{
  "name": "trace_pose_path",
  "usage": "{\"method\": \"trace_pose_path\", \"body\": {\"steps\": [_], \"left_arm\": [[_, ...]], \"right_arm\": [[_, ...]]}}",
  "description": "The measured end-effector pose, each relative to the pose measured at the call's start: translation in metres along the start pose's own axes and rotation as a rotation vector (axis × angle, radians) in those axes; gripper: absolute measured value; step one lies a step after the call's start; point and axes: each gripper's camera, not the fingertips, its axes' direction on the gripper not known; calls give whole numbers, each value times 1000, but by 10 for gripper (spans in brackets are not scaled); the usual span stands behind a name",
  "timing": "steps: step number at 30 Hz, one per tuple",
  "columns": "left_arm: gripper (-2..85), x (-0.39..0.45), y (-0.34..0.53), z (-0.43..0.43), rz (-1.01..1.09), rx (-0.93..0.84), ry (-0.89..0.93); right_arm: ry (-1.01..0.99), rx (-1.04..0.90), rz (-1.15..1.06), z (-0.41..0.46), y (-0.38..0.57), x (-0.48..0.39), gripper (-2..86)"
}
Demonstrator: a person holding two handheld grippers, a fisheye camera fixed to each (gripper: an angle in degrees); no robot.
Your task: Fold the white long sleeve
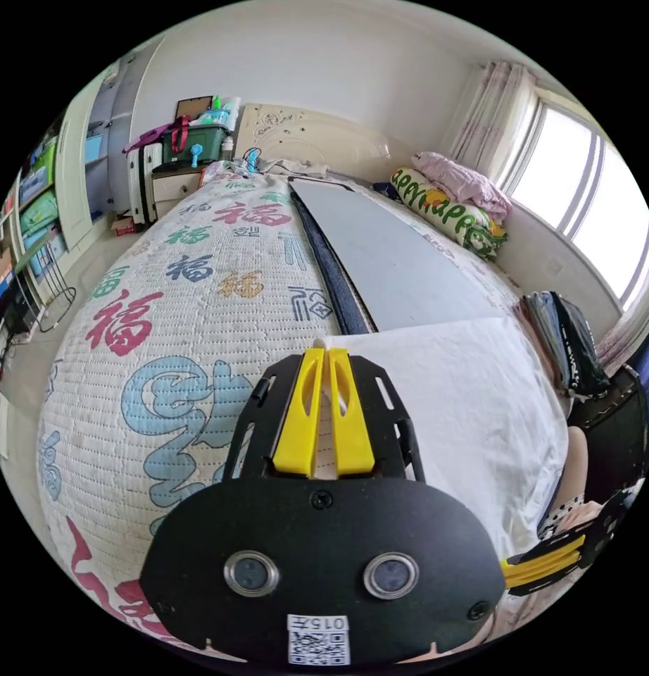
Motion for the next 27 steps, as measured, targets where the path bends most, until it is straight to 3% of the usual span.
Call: {"method": "trace_pose_path", "body": {"steps": [6, 13, 21, 24, 27], "left_arm": [[8, 29, -42, -2, 51, -120, -83], [59, 51, -61, -83, 66, 8, -132], [83, 132, -80, -217, 189, 192, -250], [88, 176, -87, -259, 261, 185, -157], [90, 211, -73, -278, 289, 170, 80]], "right_arm": [[-83, 20, 121, -5, 0, 17, 32], [-261, 148, 277, -61, 60, 43, 65], [6, 229, 565, -165, 169, 94, 64], [34, 304, 713, -201, 209, 127, 66], [-7, 417, 890, -231, 246, 161, 76]]}}
